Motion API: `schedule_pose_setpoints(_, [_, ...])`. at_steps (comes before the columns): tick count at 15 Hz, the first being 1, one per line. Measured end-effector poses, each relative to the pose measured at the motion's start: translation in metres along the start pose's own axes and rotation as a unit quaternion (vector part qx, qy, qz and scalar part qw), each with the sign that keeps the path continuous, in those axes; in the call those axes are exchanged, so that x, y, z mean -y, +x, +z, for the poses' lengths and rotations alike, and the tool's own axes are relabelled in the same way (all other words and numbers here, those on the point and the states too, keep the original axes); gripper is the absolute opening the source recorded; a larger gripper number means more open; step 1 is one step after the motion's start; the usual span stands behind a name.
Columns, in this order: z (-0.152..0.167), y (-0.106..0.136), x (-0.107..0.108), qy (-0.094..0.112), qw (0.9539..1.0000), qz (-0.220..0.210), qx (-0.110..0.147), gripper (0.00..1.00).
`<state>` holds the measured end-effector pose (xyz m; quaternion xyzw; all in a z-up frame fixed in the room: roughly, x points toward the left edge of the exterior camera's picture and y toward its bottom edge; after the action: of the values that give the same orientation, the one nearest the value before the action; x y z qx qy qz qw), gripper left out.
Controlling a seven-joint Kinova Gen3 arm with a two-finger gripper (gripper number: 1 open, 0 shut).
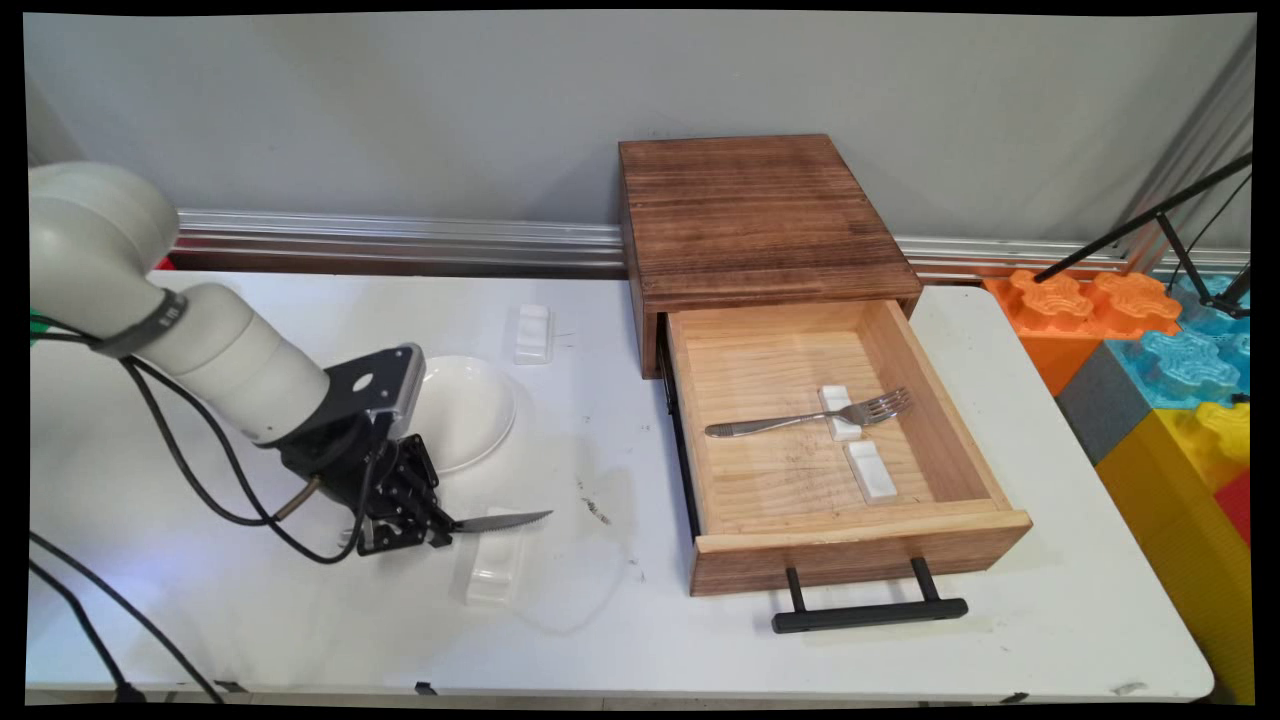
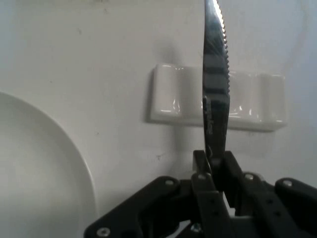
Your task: Place the picked object into the drawer
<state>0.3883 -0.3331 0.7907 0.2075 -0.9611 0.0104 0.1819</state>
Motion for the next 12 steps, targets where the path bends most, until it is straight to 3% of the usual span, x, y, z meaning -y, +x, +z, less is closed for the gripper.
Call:
schedule_pose_setpoints(5, [-0.030, 0.025, -0.006, 0.004, 0.9999, -0.012, -0.007, 0.00])
schedule_pose_setpoints(12, [-0.067, 0.089, -0.019, 0.008, 0.9992, -0.033, -0.022, 0.00])
